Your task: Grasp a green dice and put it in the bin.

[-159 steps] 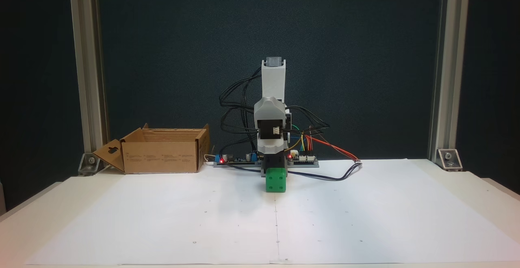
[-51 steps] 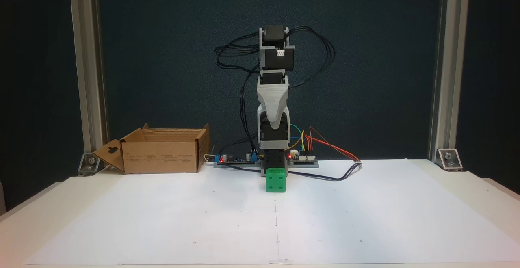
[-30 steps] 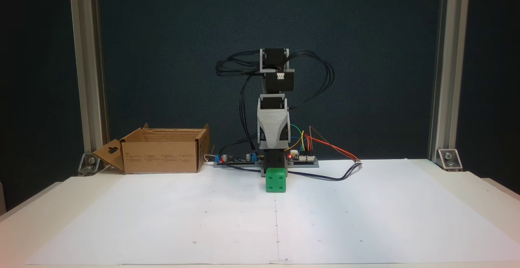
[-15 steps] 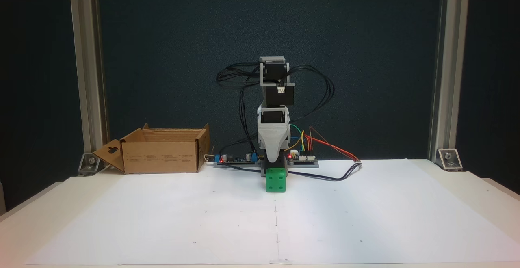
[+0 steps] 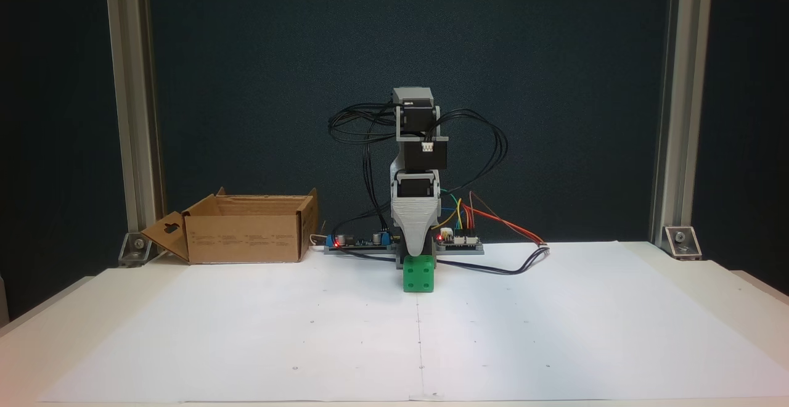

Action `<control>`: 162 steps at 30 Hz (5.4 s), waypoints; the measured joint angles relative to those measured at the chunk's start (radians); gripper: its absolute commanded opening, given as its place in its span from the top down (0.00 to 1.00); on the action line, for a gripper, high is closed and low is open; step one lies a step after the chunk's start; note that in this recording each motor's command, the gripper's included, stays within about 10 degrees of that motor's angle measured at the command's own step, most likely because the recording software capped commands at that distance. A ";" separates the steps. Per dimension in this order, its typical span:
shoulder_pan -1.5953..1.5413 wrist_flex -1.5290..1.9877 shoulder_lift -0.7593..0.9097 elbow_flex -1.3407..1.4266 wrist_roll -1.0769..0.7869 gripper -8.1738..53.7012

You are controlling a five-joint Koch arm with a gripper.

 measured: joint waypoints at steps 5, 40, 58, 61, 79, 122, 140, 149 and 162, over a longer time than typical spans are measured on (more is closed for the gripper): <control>0.000 -0.031 -0.006 0.020 0.000 0.15; -0.025 -0.147 -0.164 0.057 0.021 0.16; 0.006 -0.207 -0.262 0.080 0.021 0.16; 0.011 -0.207 -0.265 0.080 0.021 0.16; 0.017 -0.210 -0.325 0.091 0.023 0.20; 0.009 0.453 -0.307 -0.752 0.104 0.68; 0.566 0.403 -0.310 -0.957 -0.071 0.68; 1.135 0.176 -0.494 -1.025 -0.319 0.68; 1.723 0.161 -0.718 -1.106 -0.502 0.68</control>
